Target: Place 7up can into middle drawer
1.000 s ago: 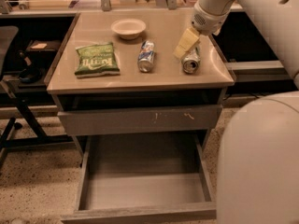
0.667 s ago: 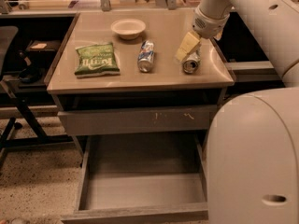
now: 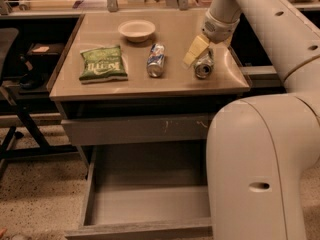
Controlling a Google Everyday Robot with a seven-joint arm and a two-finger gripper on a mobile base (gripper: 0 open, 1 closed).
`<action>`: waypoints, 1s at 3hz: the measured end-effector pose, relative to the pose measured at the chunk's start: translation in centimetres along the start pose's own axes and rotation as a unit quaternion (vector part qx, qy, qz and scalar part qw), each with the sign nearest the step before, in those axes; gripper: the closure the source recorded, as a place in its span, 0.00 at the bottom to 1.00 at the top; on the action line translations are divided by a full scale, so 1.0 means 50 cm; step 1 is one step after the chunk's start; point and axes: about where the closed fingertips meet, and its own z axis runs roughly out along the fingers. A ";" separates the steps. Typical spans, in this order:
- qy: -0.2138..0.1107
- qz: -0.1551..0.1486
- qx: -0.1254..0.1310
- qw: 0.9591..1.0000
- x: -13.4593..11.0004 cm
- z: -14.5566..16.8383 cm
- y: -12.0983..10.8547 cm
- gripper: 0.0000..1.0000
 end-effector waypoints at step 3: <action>0.022 -0.017 -0.040 0.999 -0.016 0.076 0.039 0.00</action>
Offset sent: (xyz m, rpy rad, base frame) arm -0.0117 0.0230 -0.0384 0.0196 0.1437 0.0608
